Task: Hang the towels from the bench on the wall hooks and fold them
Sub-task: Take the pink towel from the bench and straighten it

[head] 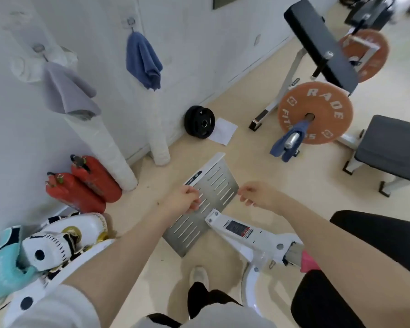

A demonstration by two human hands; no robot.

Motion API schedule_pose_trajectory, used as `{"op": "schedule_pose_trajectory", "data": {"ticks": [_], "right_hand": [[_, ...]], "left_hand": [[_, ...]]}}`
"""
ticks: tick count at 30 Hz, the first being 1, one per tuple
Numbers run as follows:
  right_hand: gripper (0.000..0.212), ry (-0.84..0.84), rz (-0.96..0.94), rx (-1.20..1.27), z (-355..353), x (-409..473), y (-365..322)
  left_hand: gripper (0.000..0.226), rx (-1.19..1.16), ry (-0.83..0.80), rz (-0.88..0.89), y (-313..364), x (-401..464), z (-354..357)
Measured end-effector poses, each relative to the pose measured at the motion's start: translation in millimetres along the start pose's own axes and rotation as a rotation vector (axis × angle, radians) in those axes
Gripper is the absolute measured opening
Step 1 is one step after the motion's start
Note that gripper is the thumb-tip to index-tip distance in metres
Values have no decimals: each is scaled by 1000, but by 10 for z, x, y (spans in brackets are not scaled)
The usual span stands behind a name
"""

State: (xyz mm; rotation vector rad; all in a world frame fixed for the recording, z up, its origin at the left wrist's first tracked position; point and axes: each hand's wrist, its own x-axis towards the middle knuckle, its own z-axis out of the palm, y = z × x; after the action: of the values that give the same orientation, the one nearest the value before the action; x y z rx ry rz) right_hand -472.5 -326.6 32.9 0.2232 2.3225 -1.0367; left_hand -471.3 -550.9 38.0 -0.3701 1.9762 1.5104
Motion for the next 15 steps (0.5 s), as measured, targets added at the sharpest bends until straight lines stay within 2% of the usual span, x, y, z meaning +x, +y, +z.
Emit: {"op": "schedule_pose_trajectory", "data": {"ticks": [4,9,15], "right_hand": [[19,128,32,101,231,-753,408],[22,291,52,18,903,-1689,1003],[22,300,121,45,1475,-2681,1501]], "left_hand": [[16,147,-41,104,-303,-422,350],[18,279,-117,251,-969,-1034,674],[18,315,-285,179,-1686,-1733,1174]]}}
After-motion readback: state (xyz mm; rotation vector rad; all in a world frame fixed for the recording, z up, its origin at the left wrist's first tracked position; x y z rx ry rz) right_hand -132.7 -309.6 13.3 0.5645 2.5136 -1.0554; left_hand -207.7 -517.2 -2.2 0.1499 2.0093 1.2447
